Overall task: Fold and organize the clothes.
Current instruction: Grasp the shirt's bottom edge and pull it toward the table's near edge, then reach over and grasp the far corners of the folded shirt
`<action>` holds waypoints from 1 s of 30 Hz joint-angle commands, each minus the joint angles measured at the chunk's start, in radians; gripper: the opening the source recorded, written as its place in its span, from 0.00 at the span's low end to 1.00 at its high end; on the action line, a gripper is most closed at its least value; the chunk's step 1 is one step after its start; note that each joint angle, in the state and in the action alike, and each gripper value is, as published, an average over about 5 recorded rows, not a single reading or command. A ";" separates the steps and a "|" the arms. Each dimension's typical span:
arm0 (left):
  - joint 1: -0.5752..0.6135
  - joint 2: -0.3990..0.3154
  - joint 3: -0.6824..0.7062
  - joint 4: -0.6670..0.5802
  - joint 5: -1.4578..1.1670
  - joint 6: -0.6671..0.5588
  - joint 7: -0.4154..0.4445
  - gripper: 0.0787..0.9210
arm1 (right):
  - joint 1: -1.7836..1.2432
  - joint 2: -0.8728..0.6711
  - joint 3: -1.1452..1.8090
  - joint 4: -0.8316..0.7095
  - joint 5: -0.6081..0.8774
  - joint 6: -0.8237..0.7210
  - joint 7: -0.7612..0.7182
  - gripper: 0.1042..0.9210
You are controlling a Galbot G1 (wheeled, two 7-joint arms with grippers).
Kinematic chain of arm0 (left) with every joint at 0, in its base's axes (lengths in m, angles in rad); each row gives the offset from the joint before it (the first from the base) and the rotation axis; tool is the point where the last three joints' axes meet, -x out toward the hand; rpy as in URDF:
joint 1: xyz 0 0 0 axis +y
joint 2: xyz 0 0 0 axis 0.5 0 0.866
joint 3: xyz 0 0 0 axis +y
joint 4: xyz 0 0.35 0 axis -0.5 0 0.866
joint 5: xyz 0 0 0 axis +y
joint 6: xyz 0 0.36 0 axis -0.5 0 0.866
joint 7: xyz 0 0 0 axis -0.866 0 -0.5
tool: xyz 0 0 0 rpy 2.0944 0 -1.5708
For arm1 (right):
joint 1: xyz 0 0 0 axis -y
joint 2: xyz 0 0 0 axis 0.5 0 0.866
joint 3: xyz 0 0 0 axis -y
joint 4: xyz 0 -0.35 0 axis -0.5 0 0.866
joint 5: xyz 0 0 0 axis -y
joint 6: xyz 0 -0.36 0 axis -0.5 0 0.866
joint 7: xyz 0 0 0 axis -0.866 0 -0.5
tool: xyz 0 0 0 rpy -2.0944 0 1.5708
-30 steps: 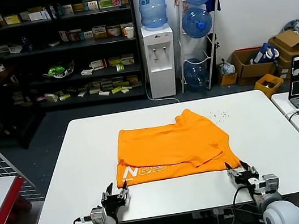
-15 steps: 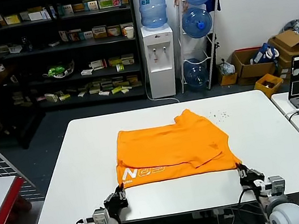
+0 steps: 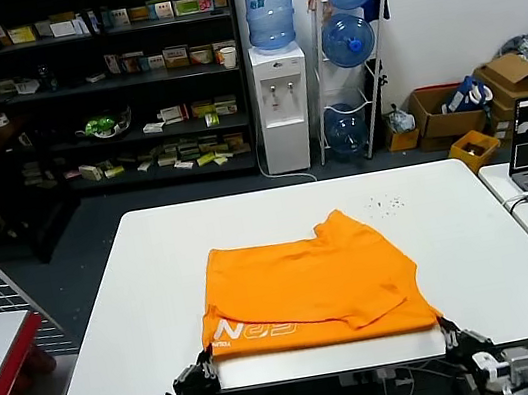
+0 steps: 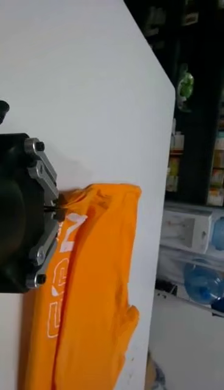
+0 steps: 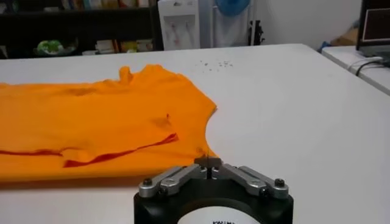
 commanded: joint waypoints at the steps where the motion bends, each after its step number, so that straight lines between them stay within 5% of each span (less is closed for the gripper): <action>1: 0.153 0.033 0.000 -0.098 -0.020 0.001 -0.005 0.13 | -0.123 -0.003 0.033 0.083 -0.014 0.011 0.009 0.13; 8: 0.062 0.054 -0.039 -0.163 -0.023 0.002 0.007 0.38 | 0.119 -0.111 0.058 0.118 0.053 -0.016 0.024 0.37; 12: -0.134 0.076 -0.061 -0.122 -0.044 -0.001 0.021 0.51 | 0.453 -0.166 -0.059 -0.006 0.111 -0.061 0.051 0.52; 22: -0.755 -0.010 0.111 0.496 -0.170 0.012 0.120 0.83 | 1.175 0.082 -0.402 -0.775 0.049 -0.053 -0.001 0.85; 30: -0.897 -0.051 0.189 0.829 -0.171 0.071 0.185 0.88 | 1.222 0.170 -0.438 -0.994 -0.029 -0.063 -0.061 0.88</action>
